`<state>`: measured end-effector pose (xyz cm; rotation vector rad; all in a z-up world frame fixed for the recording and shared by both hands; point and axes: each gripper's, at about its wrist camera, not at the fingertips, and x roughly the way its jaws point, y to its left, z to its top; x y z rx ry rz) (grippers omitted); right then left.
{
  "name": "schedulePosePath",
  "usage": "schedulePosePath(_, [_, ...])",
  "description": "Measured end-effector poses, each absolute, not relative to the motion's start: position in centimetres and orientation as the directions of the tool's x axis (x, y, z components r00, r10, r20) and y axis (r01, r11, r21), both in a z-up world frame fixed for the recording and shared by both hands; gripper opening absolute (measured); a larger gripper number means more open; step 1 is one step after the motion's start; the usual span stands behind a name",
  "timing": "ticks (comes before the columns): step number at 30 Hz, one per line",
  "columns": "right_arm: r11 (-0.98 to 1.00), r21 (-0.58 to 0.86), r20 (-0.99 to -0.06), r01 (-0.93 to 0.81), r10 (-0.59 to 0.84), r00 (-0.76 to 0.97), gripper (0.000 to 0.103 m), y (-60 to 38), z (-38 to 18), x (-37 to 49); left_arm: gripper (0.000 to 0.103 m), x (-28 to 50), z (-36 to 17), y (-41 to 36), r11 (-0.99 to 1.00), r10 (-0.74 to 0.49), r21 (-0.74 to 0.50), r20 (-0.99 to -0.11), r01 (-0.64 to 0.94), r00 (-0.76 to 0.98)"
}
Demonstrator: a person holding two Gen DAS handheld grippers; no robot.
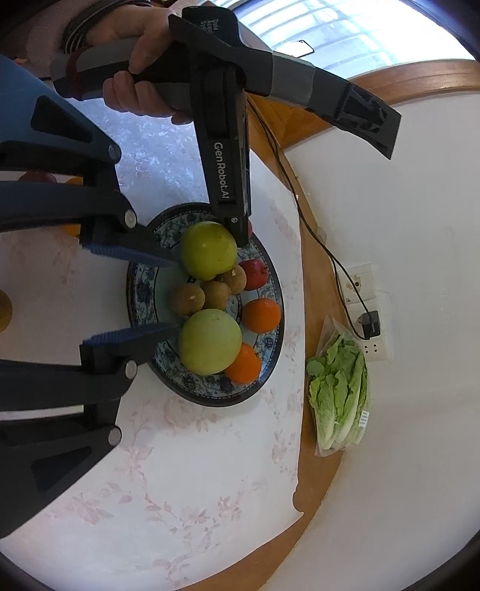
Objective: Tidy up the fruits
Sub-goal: 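Open the left tool onto the plate while the right tool releases the kiwi there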
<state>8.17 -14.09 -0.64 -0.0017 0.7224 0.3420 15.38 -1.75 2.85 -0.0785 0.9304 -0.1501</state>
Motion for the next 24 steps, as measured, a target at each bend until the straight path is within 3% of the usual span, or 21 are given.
schedulePosePath(6, [0.936,0.134,-0.654,-0.325,0.33,0.681,0.048,-14.2,-0.3,7.6,0.055,14.6,3.1,-1.6,0.991,-0.136,-0.103,-0.791,0.089,0.596])
schedulePosePath(24, [0.934,0.184,-0.675,-0.304,0.346,0.651,0.049,-15.8,0.3,5.5,0.059,11.1,4.4,-2.2,0.987,-0.162,-0.128,-0.794,0.1,0.586])
